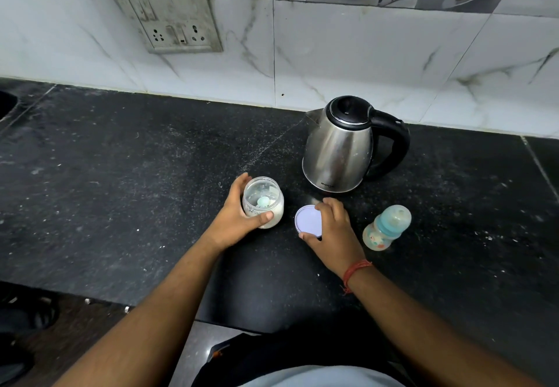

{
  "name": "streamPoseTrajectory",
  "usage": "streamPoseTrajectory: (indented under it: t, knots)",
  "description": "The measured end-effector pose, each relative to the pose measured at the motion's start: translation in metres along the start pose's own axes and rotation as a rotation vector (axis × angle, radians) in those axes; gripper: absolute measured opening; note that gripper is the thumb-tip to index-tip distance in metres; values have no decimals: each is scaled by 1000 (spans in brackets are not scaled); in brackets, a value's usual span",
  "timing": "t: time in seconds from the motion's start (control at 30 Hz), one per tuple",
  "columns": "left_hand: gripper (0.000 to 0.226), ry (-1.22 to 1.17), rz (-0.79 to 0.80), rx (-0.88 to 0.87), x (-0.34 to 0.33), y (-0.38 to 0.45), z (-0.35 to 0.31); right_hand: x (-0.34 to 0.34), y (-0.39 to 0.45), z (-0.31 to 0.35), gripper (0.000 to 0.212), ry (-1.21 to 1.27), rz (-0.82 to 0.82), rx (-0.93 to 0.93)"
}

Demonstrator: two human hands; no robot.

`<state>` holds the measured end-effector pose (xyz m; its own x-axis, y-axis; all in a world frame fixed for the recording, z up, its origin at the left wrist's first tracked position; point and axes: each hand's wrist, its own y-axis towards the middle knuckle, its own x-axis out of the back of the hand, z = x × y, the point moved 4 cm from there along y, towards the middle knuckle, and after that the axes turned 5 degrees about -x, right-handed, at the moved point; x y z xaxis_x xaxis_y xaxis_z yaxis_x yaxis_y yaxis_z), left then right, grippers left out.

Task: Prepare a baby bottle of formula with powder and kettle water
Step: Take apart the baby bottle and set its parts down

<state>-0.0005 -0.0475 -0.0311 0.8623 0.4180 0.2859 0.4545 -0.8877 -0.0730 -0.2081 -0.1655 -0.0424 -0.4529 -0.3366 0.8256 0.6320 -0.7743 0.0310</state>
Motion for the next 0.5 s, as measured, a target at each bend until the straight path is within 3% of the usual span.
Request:
streamPoseTrajectory:
  t: [0.17, 0.27, 0.5]
  knots:
    - [94, 79, -112, -132, 13, -3, -27, 14, 5, 14, 60, 23, -52, 73]
    - [93, 203, -151, -262, 15, 1, -50, 27, 7, 25, 54, 52, -115, 118]
    - [94, 307, -39, -443, -22, 10, -94, 76, 12, 39, 44, 118, -254, 182]
